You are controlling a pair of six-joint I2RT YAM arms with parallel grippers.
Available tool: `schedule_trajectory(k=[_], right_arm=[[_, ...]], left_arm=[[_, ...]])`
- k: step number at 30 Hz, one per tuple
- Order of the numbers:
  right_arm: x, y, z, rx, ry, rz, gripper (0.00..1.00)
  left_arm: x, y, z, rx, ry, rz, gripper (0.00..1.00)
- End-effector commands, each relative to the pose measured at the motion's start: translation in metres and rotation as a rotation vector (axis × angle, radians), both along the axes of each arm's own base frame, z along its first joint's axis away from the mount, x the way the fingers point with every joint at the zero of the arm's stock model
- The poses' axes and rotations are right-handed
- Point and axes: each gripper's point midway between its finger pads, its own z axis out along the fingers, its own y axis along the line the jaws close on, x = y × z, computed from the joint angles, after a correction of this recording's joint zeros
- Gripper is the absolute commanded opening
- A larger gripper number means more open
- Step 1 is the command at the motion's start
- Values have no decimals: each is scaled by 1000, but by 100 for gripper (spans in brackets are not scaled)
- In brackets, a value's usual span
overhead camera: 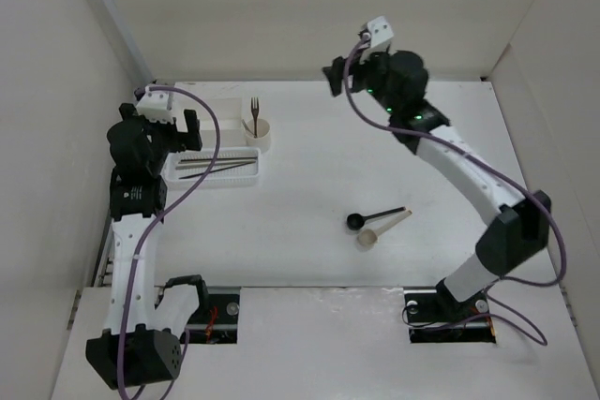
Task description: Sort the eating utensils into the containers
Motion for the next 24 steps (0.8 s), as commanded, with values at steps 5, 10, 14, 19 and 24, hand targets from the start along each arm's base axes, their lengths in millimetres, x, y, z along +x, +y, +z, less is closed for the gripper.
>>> schedule_trajectory(k=[5, 10, 14, 19, 24], right_arm=[[-110, -77, -186, -929, 336, 337, 95], [-136, -122, -220, -1128, 350, 428, 70], [-154, -143, -242, -1218, 439, 486, 62], [-173, -140, -265, -1232, 437, 621, 68], [-181, -133, -294, -1249, 439, 671, 69]], left_arm=[[3, -24, 16, -54, -21, -126, 100], [-2, -27, 17, -43, -25, -137, 100], [-10, -32, 16, -9, -36, -140, 100], [-12, -31, 12, -29, -40, -128, 100], [-12, -31, 12, -29, -40, -128, 100]])
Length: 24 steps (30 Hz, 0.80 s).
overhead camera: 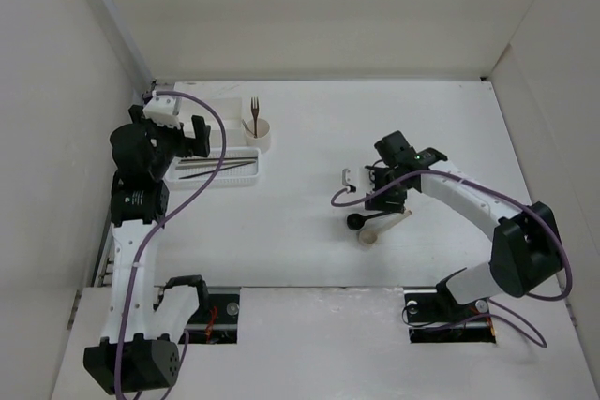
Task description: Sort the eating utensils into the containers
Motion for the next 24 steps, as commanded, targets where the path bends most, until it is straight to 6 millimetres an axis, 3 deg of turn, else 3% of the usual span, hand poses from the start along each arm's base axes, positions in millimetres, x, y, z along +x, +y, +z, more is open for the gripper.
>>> schedule_trajectory(k=[1, 4, 9, 16, 22, 23, 24], right_arm=[[0, 19, -1, 49, -13, 107, 69], [-9, 27, -13, 71, 41, 141, 71], [-1, 48, -22, 135, -13, 180, 71], [-14, 55, -42, 105, 114, 224, 71], [-3, 62, -50, 122, 85, 228, 62], [2, 64, -46, 141, 74, 212, 53], [5, 65, -46, 146, 65, 212, 53]], left_arm=[[1, 2, 8, -1, -42, 12, 100], [1, 4, 8, 10, -44, 22, 100], [-1, 5, 11, 11, -53, 31, 100], [0, 11, 7, 32, -46, 58, 100], [-1, 13, 5, 43, -47, 69, 100], [-1, 13, 5, 43, -48, 69, 100], [-1, 15, 5, 44, -47, 78, 100]])
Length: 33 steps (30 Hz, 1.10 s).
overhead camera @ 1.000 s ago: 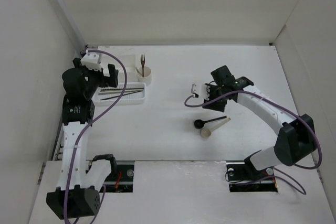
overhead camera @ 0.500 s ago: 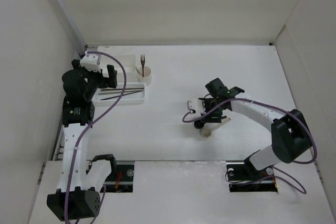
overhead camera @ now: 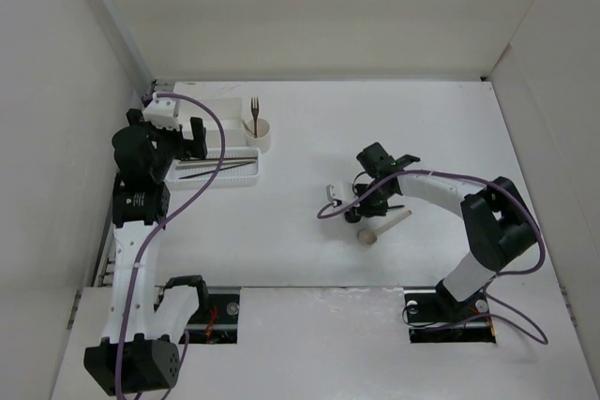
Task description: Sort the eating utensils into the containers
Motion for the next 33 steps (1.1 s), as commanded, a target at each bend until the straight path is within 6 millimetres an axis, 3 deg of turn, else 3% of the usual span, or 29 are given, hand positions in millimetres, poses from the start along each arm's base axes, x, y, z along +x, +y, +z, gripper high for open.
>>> schedule_trajectory(k=[1, 3, 4, 6, 8, 11, 14, 15, 16, 18, 19, 20, 21, 22, 23, 24, 25, 28, 29, 31, 33], right_arm=[[21, 22, 14, 90, -60, 20, 38], [31, 23, 19, 92, -82, 9, 21], [33, 24, 19, 92, -82, 9, 6], [40, 26, 25, 96, -101, -4, 1], [59, 28, 38, 135, -141, -70, 0], [100, 37, 84, 267, -271, -172, 0], [136, 57, 177, 563, -422, -303, 0], [133, 65, 215, 711, -415, -398, 0], [146, 73, 269, 895, -509, -411, 0], [134, 89, 323, 1131, -484, -395, 0], [124, 100, 342, 1254, -383, -423, 0], [111, 110, 377, 1383, -387, -332, 0], [101, 121, 390, 1443, -336, -277, 0], [95, 134, 392, 1503, -190, -281, 0], [82, 139, 417, 1604, -196, -188, 0], [65, 151, 427, 1664, -142, -121, 0], [60, 160, 422, 1706, -86, -94, 0], [25, 185, 448, 1865, 29, 27, 0], [29, 201, 437, 1860, 62, 23, 0], [6, 223, 449, 1901, 97, 121, 0], [1, 236, 441, 1928, 196, 139, 0]], left_arm=[[-2, 3, 17, 18, -67, 13, 100], [-2, 3, 17, 18, -67, 13, 100], [-2, 3, 17, 18, -67, 13, 100], [-2, 3, 17, 18, -67, 13, 100], [-2, 1, 17, 17, -67, 2, 100], [-3, -6, 21, 23, -79, -40, 100], [-4, -19, 21, 20, -73, -121, 100], [-5, -24, 21, 25, -76, -154, 100], [-7, -31, 26, 22, -86, -192, 100], [-17, -58, 32, 12, -105, -355, 100], [-23, -70, 33, 22, -115, -441, 100], [-45, -99, 37, 12, -130, -652, 100], [-59, -112, 42, 15, -147, -763, 100], [-70, -123, 41, -4, -144, -855, 100], [-85, -134, 51, -15, -185, -969, 100], [-90, -142, 50, -94, -141, -1007, 100], [-93, -143, 54, -106, -147, -1020, 100], [-92, -153, 57, -140, -127, -1045, 100], [-91, -156, 57, -160, -115, -1052, 100], [-91, -160, 62, -179, -121, -1077, 100], [-87, -163, 59, -208, -89, -1084, 100]])
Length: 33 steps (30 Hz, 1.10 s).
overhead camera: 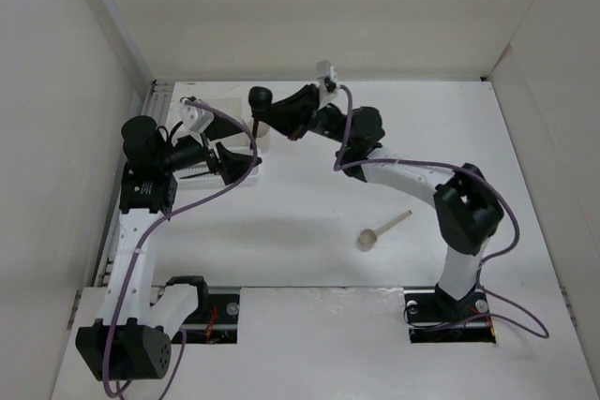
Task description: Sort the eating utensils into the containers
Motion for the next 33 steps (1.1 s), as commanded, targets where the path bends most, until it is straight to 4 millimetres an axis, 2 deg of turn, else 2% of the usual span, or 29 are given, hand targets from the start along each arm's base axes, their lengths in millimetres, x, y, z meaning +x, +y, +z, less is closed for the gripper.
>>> schedule_trajectory(k=[1, 2, 3, 6, 11, 12, 16, 18, 20, 21, 22, 25, 26, 27, 29, 30, 31, 33], right_arm=[[-57, -7, 60, 269, -125, 191, 0], [-58, -8, 64, 296, -122, 209, 0], [-58, 0, 55, 293, -74, 254, 0], [-62, 5, 58, 303, -71, 287, 0], [-61, 7, 53, 283, -58, 290, 0], [-61, 8, 49, 278, -51, 289, 0], [-61, 7, 53, 283, -58, 290, 0], [-64, 12, 47, 271, -54, 304, 0], [-65, 13, 49, 263, -61, 311, 0], [-65, 13, 49, 263, -61, 311, 0], [-63, 16, 41, 252, -47, 309, 0], [-62, 19, 36, 239, -44, 315, 0], [-62, 19, 36, 239, -44, 315, 5], [-58, 19, 32, 243, -19, 301, 24], [-46, 15, 29, 294, 34, 251, 51], [-36, 11, 18, 295, 68, 217, 65], [-28, 8, 15, 300, 88, 194, 100], [-9, -1, 6, 297, 123, 132, 100]], left_arm=[[-5, -9, 28, -38, -39, -59, 100], [-1, -6, 30, -35, -41, -26, 100], [8, -3, 30, -9, -74, 7, 100], [25, 8, 23, 13, -65, 119, 100], [26, 12, 9, 69, -54, 140, 38], [23, 13, 9, 74, -59, 140, 33], [24, 13, 13, 80, -80, 140, 26], [24, 13, 15, 75, -83, 140, 24], [25, 13, 16, 74, -92, 141, 4], [24, 12, 16, 68, -81, 141, 0], [25, 13, 20, 68, -90, 151, 0], [31, 17, 24, 51, -79, 192, 0], [33, 18, 24, 44, -64, 212, 0], [36, 21, 26, 38, -66, 236, 0], [50, 31, 25, 31, -46, 325, 0], [54, 35, 24, 33, -45, 359, 0], [61, 40, 21, 37, -33, 395, 0], [78, 57, 25, 75, -64, 508, 0]])
